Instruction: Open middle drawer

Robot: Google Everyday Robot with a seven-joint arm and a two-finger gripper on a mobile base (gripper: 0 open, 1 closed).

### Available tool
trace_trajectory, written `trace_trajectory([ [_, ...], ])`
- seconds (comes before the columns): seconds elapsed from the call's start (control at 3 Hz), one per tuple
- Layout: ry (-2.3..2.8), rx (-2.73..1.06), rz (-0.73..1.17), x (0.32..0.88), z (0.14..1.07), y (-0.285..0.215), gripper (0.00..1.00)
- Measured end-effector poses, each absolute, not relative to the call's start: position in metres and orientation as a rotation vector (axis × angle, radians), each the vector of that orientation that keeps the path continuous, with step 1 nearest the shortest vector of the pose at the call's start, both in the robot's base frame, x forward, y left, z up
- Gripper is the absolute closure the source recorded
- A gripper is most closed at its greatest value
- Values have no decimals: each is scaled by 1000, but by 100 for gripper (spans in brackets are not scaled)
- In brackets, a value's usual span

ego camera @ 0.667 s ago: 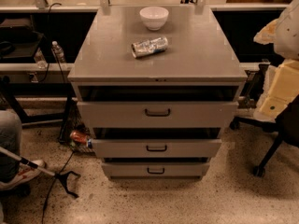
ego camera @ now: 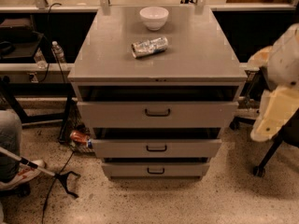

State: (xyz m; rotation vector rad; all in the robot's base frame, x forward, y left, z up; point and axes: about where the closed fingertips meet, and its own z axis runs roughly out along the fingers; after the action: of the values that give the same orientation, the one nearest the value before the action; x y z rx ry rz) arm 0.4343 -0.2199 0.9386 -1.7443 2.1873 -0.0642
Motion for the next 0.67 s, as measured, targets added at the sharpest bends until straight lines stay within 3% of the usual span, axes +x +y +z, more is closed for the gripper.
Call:
trace_trajectory([
  [0.67,2184,-1801,124,426,834,-222,0],
])
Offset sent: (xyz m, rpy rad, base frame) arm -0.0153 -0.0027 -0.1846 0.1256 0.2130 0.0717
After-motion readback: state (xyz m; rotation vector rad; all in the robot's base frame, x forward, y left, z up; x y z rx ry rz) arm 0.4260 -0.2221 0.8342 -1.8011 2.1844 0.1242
